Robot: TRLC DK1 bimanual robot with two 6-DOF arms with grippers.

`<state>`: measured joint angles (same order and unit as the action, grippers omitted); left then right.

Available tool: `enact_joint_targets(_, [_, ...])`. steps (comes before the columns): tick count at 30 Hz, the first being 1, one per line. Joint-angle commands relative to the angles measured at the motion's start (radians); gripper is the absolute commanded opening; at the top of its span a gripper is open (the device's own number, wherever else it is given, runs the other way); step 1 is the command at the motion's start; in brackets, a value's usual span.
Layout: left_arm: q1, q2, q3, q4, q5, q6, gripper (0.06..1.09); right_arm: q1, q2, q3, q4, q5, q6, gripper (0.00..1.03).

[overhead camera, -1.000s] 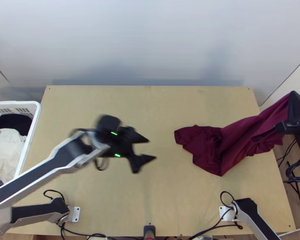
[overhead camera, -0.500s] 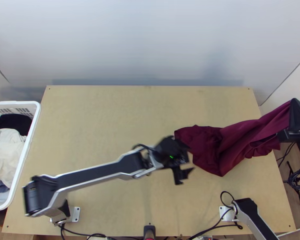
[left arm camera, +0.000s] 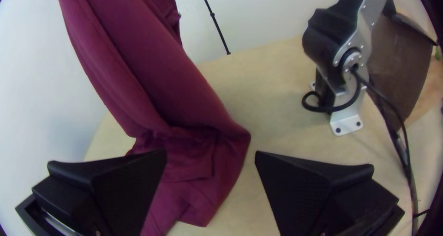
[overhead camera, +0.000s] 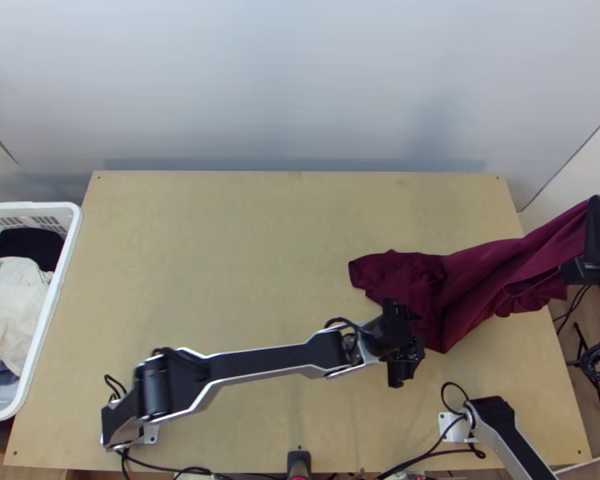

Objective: Fold the t-shirt

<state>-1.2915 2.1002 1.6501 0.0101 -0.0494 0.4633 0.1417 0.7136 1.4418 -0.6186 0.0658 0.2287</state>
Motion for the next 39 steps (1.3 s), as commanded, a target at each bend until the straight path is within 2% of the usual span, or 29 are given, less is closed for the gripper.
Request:
enact_joint_targets(1, [-0.011, 0.167, 0.129, 0.016, -0.083, 0.046, 0.99, -0.004, 0.006, 0.012, -0.001, -0.001, 0.000, 0.03])
enact_joint_targets(4, [-0.006, 0.253, 0.215, 0.007, -0.162, 0.084, 0.99, -0.005, 0.006, 0.014, -0.004, -0.001, 0.000, 0.03])
enact_joint_targets(7, [0.001, 0.311, 0.287, -0.015, -0.202, 0.103, 0.99, -0.005, 0.006, 0.019, -0.010, -0.003, 0.000, 0.03])
enact_joint_targets(16, [0.000, 0.411, 0.421, -0.061, -0.270, 0.103, 0.97, -0.007, 0.003, 0.020, -0.024, -0.004, -0.002, 0.03])
enact_joint_targets(20, [-0.005, 0.412, 0.422, -0.101, -0.270, 0.104, 0.74, -0.007, 0.000, 0.020, -0.032, -0.004, -0.008, 0.03])
enact_joint_targets(23, [-0.002, 0.420, 0.427, -0.101, -0.270, 0.107, 0.68, -0.007, 0.000, 0.022, -0.032, -0.004, -0.008, 0.03])
enact_joint_targets(24, [-0.002, 0.420, 0.428, -0.099, -0.271, 0.107, 0.54, -0.007, 0.000, 0.022, -0.032, -0.004, -0.009, 0.03])
enact_joint_targets(26, [-0.002, 0.419, 0.435, -0.114, -0.270, 0.110, 0.15, -0.007, -0.002, 0.022, -0.033, -0.004, -0.009, 0.03])
enact_joint_targets(27, [-0.002, 0.411, 0.436, -0.140, -0.270, 0.107, 0.10, -0.007, -0.002, 0.022, -0.035, -0.004, -0.009, 0.03])
enact_joint_targets(31, [0.000, 0.330, 0.436, -0.245, -0.265, 0.017, 0.10, -0.007, -0.011, 0.009, -0.036, -0.004, -0.011, 0.03])
enact_joint_targets(39, [0.034, 0.109, 0.399, -0.386, -0.267, -0.072, 0.10, -0.007, -0.009, -0.001, -0.010, -0.004, -0.009, 0.03])
